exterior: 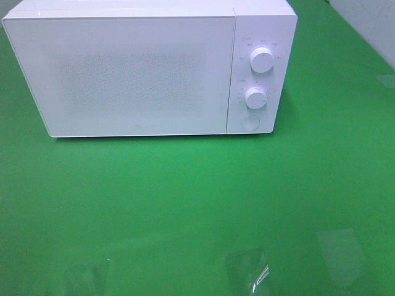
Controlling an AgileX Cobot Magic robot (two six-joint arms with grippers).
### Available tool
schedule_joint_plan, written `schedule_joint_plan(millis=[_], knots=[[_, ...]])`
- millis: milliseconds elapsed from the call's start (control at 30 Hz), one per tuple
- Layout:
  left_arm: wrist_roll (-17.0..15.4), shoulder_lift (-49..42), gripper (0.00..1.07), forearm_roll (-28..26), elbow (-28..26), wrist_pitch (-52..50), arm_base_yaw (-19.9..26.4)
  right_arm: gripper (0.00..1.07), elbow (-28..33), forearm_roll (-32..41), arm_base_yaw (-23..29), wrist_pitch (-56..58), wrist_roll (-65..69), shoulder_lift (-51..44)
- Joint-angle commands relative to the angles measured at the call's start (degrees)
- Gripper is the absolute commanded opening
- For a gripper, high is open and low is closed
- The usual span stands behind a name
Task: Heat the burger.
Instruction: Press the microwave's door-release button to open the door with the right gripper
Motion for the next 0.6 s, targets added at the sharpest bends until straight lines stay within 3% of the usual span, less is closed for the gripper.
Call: schedule_joint_plan(millis=[33,333,600], knots=[[-0.3,-0.9,0.98,-0.2,0.2,-0.7,0.1,0.76,1.2,1.3,-1.4,0.4,-0.7,-2.9],[-0.3,-0.9,0.98,-0.2,0.2,-0.7,0.1,0.76,2.1,2.7,-2.5,0.7,-0.7,-12.3],[-0.3,-0.9,0.98,-0.2,0.2,-0.7,0.1,0.76,2.1,2.7,-2.5,0.7,-0.7,-14.8]])
